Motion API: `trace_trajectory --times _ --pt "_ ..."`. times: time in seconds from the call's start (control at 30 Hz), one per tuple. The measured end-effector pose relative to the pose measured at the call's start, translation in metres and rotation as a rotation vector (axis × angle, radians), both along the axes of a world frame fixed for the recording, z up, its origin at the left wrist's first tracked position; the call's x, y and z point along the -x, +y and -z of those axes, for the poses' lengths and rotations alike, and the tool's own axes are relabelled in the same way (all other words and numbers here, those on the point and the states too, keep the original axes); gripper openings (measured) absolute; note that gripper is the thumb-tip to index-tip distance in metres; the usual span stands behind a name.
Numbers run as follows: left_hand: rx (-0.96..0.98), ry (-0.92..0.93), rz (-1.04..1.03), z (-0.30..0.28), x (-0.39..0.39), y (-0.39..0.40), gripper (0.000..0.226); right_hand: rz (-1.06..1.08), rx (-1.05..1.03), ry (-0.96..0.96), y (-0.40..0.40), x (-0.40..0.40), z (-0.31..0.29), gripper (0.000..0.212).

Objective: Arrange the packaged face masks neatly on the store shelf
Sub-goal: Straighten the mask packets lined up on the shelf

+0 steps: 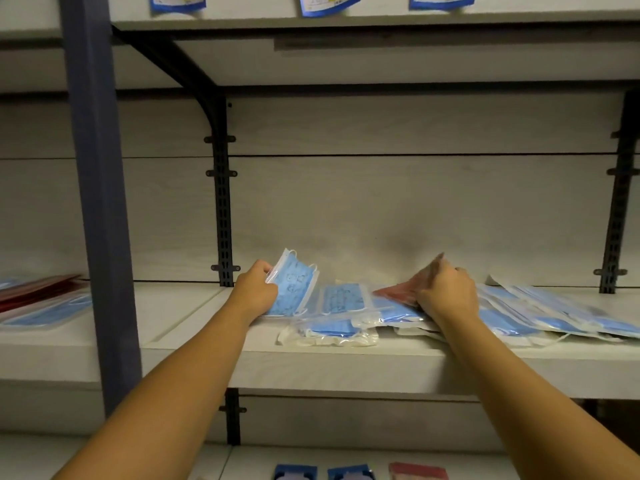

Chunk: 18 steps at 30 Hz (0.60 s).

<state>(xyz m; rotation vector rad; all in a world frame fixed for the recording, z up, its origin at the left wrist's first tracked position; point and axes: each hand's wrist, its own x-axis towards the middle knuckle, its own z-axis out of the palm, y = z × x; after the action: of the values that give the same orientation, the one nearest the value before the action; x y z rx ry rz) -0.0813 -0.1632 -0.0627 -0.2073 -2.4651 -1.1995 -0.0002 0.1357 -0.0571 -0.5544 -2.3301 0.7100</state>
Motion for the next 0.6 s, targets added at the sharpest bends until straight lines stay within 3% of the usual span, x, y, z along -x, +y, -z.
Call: trace_trajectory --times 0.17,0.23,0.33,0.37,0.6 --pt "-0.032 0.039 -0.014 0.0 0.004 -0.002 0.02 -0.152 0.168 0.165 -0.004 0.001 -0.002 0.086" --pt "-0.034 0.048 -0.031 0.001 0.006 -0.003 0.022 -0.143 0.162 0.17 -0.002 0.007 0.0 0.071" --pt "-0.046 0.06 -0.05 0.002 0.008 -0.005 0.026 -0.126 0.07 0.186 0.0 0.009 0.002 0.017" --pt "-0.054 0.065 -0.057 0.001 0.006 -0.005 0.026 -0.13 0.043 0.189 0.0 0.01 0.003 0.009" --pt "-0.138 0.131 -0.118 -0.001 -0.016 -0.004 0.011 -0.182 -0.056 0.189 -0.002 0.017 0.007 0.019"
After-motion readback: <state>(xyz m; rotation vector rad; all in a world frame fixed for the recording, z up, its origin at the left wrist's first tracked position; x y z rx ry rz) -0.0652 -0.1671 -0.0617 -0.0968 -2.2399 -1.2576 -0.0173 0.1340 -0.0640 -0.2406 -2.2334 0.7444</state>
